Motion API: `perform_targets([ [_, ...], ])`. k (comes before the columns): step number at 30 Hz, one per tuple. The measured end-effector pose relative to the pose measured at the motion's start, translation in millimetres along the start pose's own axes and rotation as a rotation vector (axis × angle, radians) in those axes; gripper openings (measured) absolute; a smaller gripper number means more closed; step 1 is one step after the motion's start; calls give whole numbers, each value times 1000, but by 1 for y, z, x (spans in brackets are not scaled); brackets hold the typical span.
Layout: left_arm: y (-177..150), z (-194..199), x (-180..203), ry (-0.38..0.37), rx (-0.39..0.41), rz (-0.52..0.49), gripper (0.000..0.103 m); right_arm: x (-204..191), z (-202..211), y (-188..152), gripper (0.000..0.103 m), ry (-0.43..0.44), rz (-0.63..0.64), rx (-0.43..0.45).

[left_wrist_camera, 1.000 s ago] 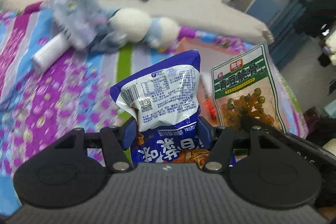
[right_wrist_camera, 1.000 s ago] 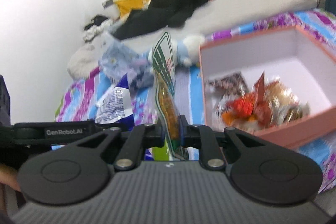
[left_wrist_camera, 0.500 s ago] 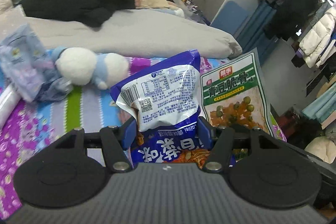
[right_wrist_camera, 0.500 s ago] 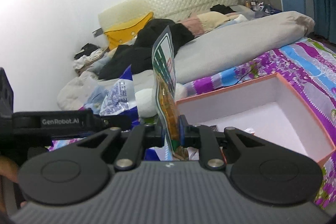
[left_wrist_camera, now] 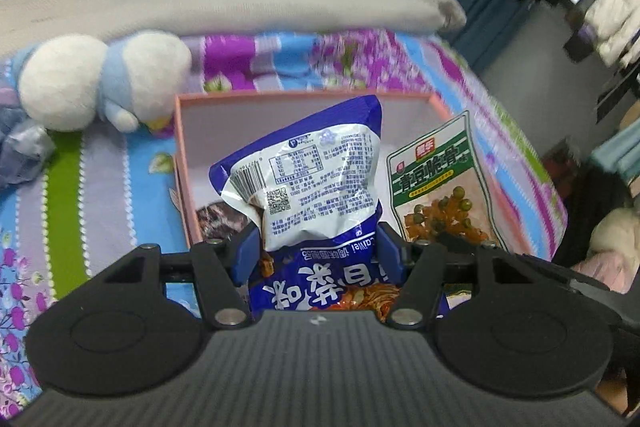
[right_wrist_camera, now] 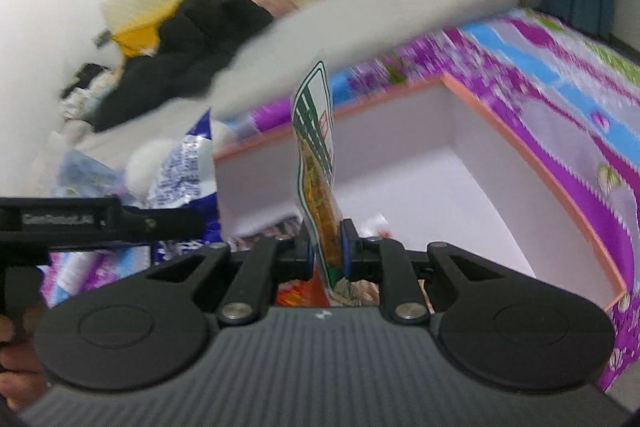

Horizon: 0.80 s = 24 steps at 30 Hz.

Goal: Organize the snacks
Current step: 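Carry blue bag with left tool while right tool carries green pack into pink box, open both, then lift both open tools up out of the pink box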

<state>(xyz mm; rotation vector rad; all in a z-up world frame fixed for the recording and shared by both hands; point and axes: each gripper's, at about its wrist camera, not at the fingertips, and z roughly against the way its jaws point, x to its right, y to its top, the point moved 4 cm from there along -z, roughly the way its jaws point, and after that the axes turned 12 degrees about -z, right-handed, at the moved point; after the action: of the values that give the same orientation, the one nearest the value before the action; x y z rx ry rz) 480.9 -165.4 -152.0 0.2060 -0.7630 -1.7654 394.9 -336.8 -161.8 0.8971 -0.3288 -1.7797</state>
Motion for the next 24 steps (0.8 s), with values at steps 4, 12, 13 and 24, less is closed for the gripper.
perform_targets([
  [4, -7, -26, -1, -9, -49, -11, 66, 15, -24, -8, 18, -39, -14, -58],
  [12, -9, -32, -3, -13, -64, -24, 88, 21, -28, -9, 53, -60, -54, -96],
  [13, -9, -27, -2, 5, -56, -29, 90, 20, -24, -8, 71, -60, -54, -84],
  [24, 0, 76, 7, 21, 95, -13, 90, -12, 52, 6, 70, 18, -14, 52],
])
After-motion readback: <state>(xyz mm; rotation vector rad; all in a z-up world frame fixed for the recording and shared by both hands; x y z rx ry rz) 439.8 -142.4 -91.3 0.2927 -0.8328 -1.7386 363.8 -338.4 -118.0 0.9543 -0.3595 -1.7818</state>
